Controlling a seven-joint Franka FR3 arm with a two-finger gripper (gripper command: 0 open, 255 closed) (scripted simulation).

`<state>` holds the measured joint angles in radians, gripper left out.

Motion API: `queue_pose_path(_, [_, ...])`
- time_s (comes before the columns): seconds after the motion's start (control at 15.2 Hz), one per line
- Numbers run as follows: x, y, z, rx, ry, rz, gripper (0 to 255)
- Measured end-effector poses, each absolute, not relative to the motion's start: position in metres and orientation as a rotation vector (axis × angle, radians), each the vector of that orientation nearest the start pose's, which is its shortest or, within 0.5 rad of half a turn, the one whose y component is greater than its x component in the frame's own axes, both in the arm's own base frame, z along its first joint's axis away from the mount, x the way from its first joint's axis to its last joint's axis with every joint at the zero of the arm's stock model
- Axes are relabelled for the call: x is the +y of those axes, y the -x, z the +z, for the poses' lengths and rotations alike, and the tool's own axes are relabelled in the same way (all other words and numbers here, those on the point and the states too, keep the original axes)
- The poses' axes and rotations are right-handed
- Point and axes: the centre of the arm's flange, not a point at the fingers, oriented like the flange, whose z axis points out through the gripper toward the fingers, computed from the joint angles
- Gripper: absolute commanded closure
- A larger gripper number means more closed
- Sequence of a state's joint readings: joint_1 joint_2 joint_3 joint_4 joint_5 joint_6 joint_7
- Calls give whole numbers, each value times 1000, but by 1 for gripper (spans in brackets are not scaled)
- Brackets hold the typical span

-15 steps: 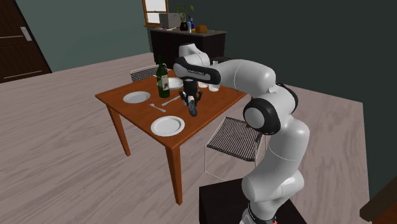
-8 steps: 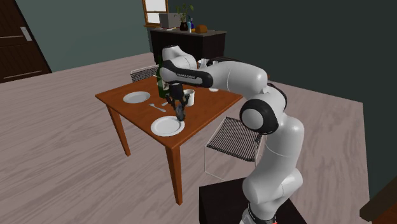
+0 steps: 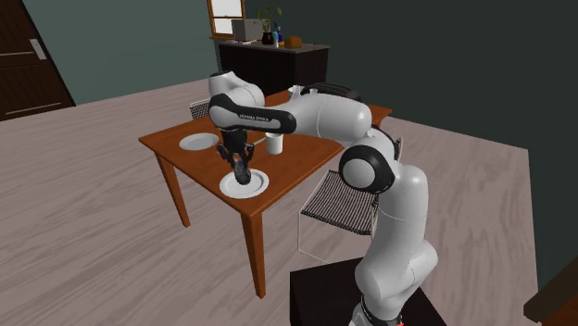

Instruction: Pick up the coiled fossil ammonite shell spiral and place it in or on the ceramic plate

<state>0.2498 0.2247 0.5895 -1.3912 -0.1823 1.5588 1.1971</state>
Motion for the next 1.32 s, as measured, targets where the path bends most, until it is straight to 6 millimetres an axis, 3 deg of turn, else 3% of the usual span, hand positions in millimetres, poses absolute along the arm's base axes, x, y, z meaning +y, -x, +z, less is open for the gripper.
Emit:
queue_pose_path(0.66, [417,-449,547,582,3127,-73,255])
queue_pose_path(1.12, [418,-450,542,582,3128,-74,255])
queue_pose_path(1.19, [418,-450,542,582,3127,-74,0])
queue_pose_path(1.32, [416,-451,537,585,3132,-65,0])
